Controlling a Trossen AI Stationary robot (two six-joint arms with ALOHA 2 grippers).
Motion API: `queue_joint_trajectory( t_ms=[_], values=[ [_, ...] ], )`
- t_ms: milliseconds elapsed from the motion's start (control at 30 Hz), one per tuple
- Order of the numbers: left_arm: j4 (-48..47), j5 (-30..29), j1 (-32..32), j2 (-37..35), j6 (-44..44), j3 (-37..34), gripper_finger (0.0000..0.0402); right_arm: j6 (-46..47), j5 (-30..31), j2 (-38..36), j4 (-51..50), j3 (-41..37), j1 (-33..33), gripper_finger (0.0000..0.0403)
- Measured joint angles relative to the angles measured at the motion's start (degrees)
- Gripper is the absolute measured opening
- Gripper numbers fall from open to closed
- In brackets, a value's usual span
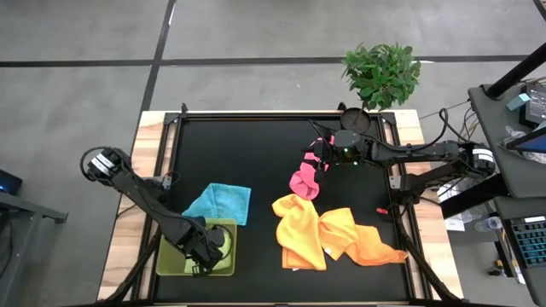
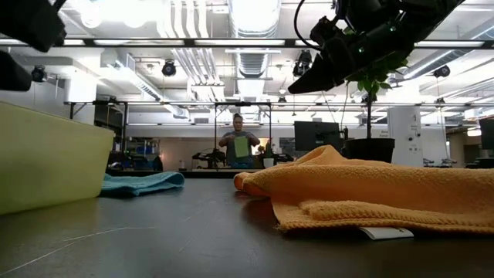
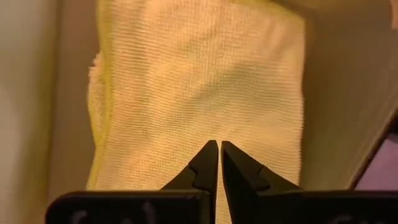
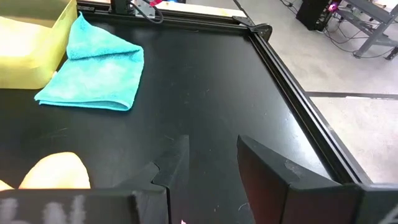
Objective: Fold microfiber towels
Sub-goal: Put the folded green microfiber towel into the yellow bin
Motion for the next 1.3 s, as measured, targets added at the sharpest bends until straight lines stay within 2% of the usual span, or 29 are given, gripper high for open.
queue_joint_trajectory(
  t_ms=[233,433,600,767,1133,1300],
  values=[
    [-0.66,0.56,0.06,2.18,0.00,-3.13,0.0006,0.00,0.00,0.00,0.00,0.00,0.00,0.0128],
    [-9.82,1.64,0.46,1.56,-4.11,-1.12,0.0006,0.11,0.00,0.00,-0.07,0.00,0.00,0.0128],
    [-7.01,5.81,-0.22,-1.37,-1.28,2.94,0.0001,0.13,0.01,0.00,-0.09,0.00,0.00,0.0128],
    [1.23,6.30,-2.37,-2.00,-1.86,2.24,0.0001,-0.08,0.01,0.00,-0.16,0.00,0.00,0.0128],
    [0.63,6.29,-3.20,0.64,-8.22,-4.75,0.0000,-0.37,0.02,0.00,-0.38,0.00,0.00,0.0128],
    [-4.13,8.06,-3.14,-0.58,-10.08,-2.91,0.0000,-0.31,0.04,0.00,-0.42,0.00,0.00,0.0128]
  ],
)
